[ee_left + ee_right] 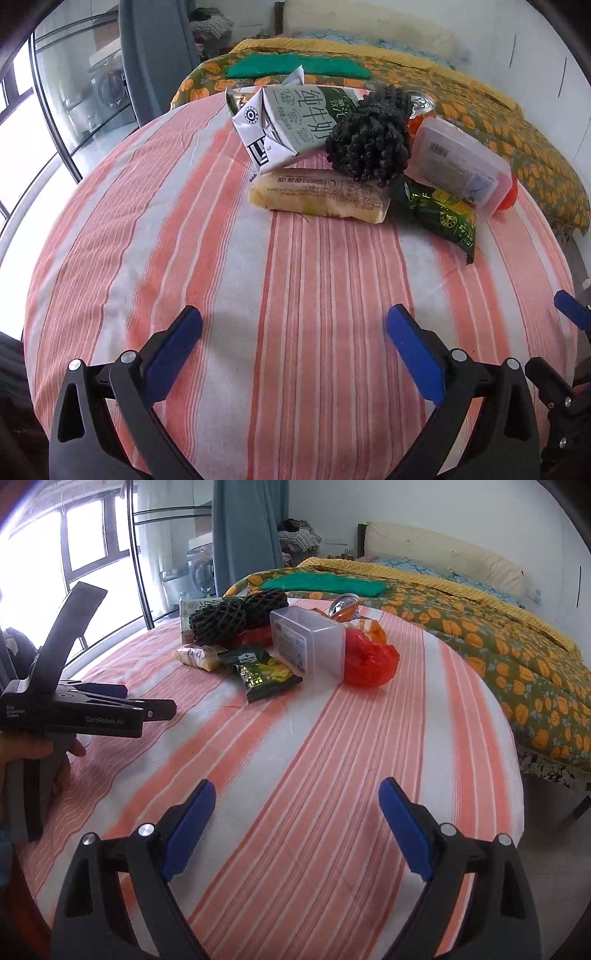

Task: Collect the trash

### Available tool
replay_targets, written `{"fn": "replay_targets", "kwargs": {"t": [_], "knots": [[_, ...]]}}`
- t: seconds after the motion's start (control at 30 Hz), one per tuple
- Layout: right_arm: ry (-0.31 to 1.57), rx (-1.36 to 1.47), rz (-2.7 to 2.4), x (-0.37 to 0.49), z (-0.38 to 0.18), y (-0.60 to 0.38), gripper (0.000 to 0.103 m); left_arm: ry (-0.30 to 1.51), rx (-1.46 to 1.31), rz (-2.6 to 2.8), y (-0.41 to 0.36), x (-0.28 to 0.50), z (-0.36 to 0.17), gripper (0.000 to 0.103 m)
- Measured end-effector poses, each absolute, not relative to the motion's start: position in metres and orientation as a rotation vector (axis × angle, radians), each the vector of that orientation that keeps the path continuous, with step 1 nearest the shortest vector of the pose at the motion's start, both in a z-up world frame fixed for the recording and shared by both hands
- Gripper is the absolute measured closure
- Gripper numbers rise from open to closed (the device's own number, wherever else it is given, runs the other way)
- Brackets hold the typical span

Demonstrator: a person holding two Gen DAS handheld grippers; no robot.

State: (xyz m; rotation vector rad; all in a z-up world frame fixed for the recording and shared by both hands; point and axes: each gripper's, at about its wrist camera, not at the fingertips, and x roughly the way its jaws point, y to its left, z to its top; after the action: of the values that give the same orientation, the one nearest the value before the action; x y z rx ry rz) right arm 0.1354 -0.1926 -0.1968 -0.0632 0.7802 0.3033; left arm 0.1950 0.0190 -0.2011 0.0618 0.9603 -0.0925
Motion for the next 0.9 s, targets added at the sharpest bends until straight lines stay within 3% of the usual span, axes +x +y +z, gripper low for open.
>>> {"fn": "replay_targets", "kwargs": {"t": [0.9], "knots": [[0.744,-0.103,0.255,0.127,-0.197,-0.1895,0.014,0.962,0.061,-0.095,0.019,0.1942,-0.2009,0.004]]}}
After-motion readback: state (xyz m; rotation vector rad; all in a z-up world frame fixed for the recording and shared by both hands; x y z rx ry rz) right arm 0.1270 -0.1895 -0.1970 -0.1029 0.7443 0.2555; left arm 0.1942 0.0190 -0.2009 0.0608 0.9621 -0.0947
